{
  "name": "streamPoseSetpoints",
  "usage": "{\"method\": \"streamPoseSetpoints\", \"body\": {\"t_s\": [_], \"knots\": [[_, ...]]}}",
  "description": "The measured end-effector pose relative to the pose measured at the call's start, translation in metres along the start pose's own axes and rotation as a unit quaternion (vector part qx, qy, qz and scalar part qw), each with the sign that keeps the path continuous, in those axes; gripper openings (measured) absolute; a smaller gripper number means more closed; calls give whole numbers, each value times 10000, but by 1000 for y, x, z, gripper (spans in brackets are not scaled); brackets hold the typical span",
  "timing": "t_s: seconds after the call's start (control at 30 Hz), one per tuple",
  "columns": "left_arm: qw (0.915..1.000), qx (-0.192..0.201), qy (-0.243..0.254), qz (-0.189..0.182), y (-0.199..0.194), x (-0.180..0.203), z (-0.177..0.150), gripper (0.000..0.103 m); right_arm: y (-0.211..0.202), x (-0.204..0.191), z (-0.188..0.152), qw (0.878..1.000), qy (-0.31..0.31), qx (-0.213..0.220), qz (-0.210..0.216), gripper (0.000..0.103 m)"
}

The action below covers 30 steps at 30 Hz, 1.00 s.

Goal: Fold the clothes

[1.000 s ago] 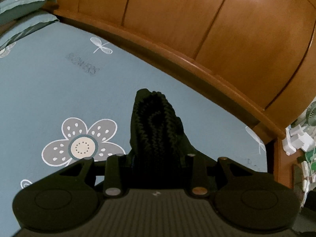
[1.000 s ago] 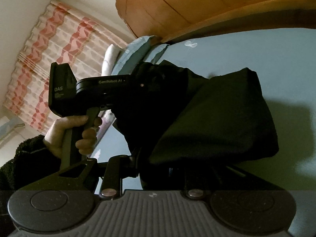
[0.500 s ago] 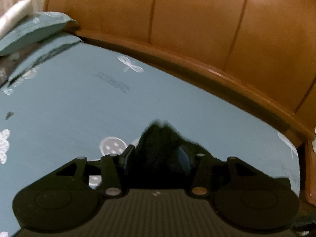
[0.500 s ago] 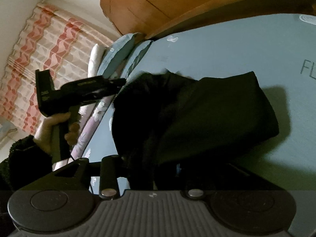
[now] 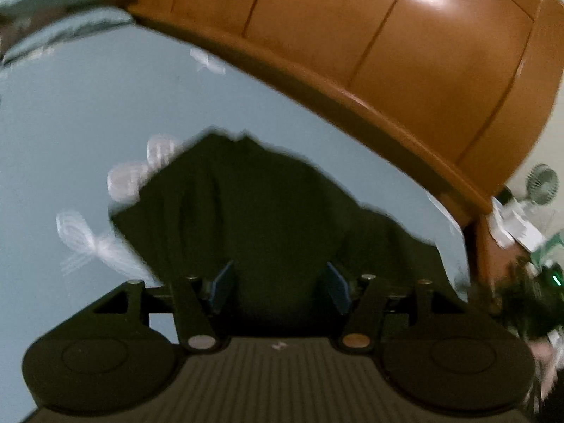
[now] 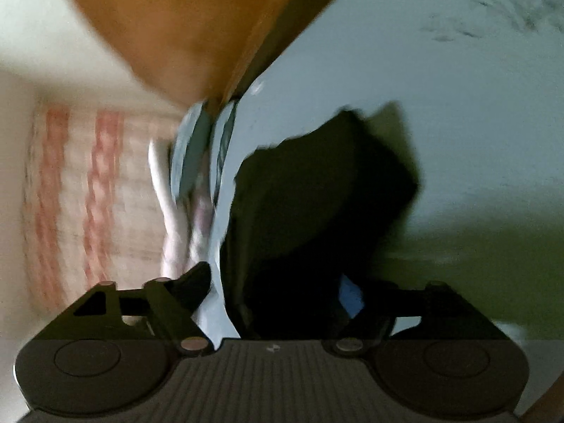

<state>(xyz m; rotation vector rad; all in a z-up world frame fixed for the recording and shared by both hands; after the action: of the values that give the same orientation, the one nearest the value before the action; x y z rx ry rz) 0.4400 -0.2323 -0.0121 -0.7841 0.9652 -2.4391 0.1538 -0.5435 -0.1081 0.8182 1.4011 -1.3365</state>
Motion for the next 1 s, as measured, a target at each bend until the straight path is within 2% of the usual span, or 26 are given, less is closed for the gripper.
{"method": "streamPoseSetpoints", "body": {"t_s": [0.1, 0.17, 0.2, 0.23, 0.27, 0.3, 0.43, 0.6, 0.67, 0.7, 0.73, 0.8, 0.9, 1.0], "knots": [[9998, 35, -177, 14, -10, -2, -39, 60, -1, 10, 6, 9986, 416, 270, 185, 81], [9994, 57, -340, 24, -17, -4, -61, 60, 1, 6, 10, 9986, 300, 425, 43, 79], [9990, 94, -435, 46, -20, -5, -68, 60, 2, 4, 11, 9986, 195, 477, -76, 73], [9986, 130, -512, 74, -23, -6, -74, 60, 5, 0, 13, 9984, 34, 515, -231, 58], [9984, 167, -531, 115, -27, -6, -79, 60, 7, -4, 14, 9977, -161, 533, -393, 47], [9984, 203, -509, 151, -31, -4, -83, 60, 9, -7, 15, 9962, -362, 558, -561, 31], [9985, 270, -442, 164, -47, 0, -94, 62, 10, -28, 18, 9820, -1353, 678, -1129, 14], [9992, 268, -274, 56, -49, 7, -95, 63, 10, -56, 25, 9530, -2525, 526, -1590, 13], [9994, 261, -219, 15, -49, 10, -97, 63, 15, -56, 24, 9410, -2767, 412, -1902, 14], [9995, 261, -203, 4, -49, 10, -98, 63, 17, -51, 23, 9366, -2810, 357, -2061, 16], [9995, 247, -187, 16, -48, 10, -98, 63, 16, -46, 20, 9338, -2801, 325, -2202, 26], [9997, 189, -145, 46, -48, 10, -99, 63, 9, -38, 19, 9309, -2722, 405, -2400, 29], [9998, 160, -24, 81, -50, 10, -95, 63, -9, -43, 16, 9280, -2696, 705, -2475, 42], [9996, 203, 170, 116, -45, 12, -79, 64, -21, -59, 13, 9137, -3118, 1008, -2405, 42]]}}
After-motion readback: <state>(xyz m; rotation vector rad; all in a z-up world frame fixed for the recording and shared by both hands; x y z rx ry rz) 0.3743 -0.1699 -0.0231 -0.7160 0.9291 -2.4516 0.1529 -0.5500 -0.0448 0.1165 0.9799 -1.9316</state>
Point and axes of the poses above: each gripper's, at about its wrist camera, not at the fingertips, and y roughly the way its jaws point, x to its right, z to its top, the point moved 2 cm from there along y, roughly the way its jaws point, and after that the axes turned 1 degree about -z, right-handed, at the moved point
